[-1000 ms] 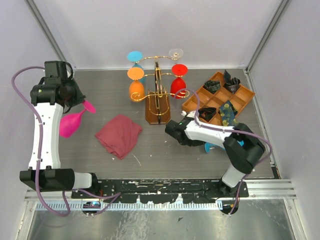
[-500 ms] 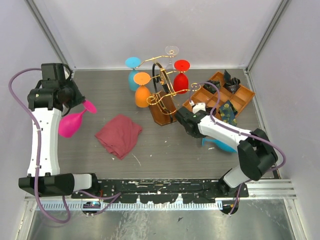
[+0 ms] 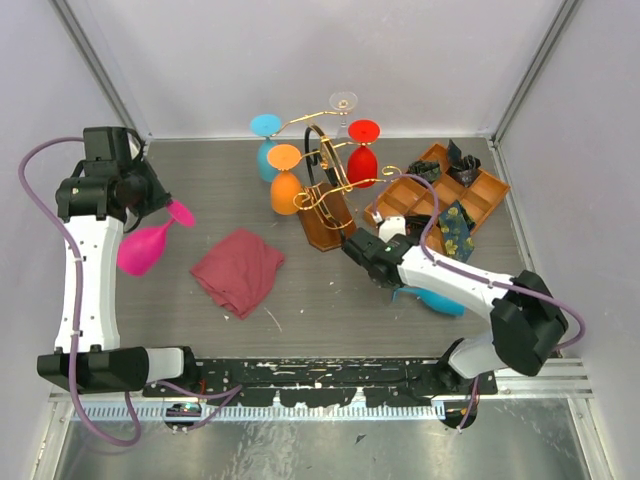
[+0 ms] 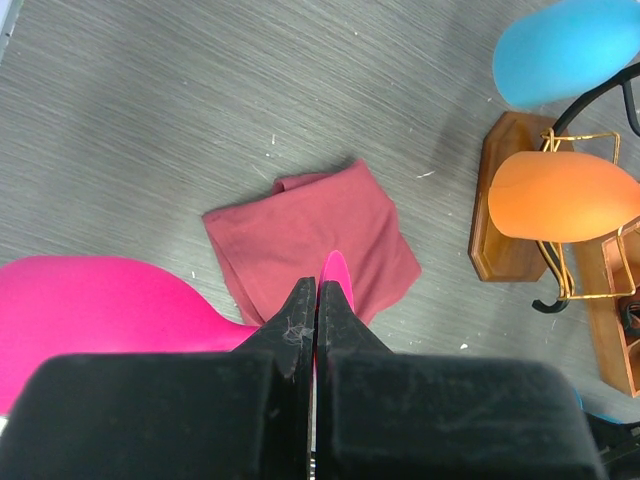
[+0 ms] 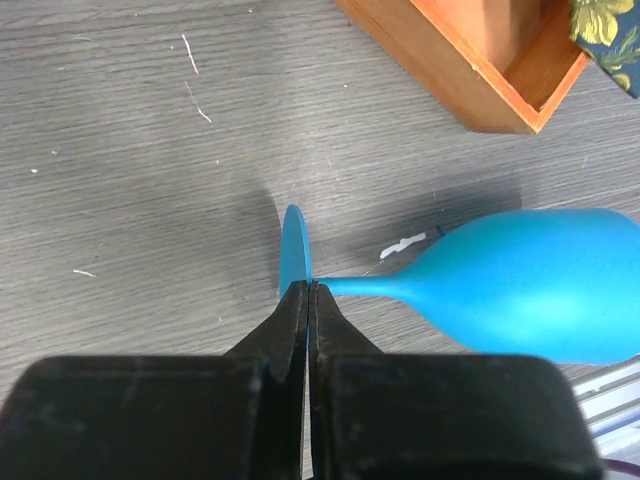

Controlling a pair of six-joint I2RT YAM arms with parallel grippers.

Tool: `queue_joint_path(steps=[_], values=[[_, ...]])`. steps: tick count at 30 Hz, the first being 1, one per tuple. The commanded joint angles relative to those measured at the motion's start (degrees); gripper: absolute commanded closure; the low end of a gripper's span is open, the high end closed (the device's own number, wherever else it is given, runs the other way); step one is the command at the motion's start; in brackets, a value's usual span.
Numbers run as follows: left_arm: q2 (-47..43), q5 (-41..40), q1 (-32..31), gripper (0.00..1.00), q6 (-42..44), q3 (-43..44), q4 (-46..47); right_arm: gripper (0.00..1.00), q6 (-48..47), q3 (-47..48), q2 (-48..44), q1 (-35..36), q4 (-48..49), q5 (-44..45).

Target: Take the wine glass off the wine glass rack

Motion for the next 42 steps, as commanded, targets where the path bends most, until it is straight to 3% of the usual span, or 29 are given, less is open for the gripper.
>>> queue_joint_path(steps=[1,6,14,28,42], values=[[-0.78,1.41,0.12,1.00,0.10,-1.51,1.64,1.00,8.30,-4.64,-5.67,0.49,-1.39,-3.74],[-0.77,2.38,0.11,1.00,-0.32,-2.19,2.27,1.00,12.05,-8.94,-14.41,-0.71,-0.66,-4.85],[-2.20,3.04,0.11,1.00,-0.61,-2.60,2.61,1.00,2.66,-9.37,-14.81,-16.89,7.03,-13.40],[-2.72,3.88,0.11,1.00,-0.47,-2.59,2.80,1.00,-13.88,1.33,1.58,-35.81,17.07,-15.83],[-2.90,4.19,0.02,1.00,-0.09,-2.87,2.82,1.00,-20.24,18.82,15.30,-40.19,21.60,-16.63]])
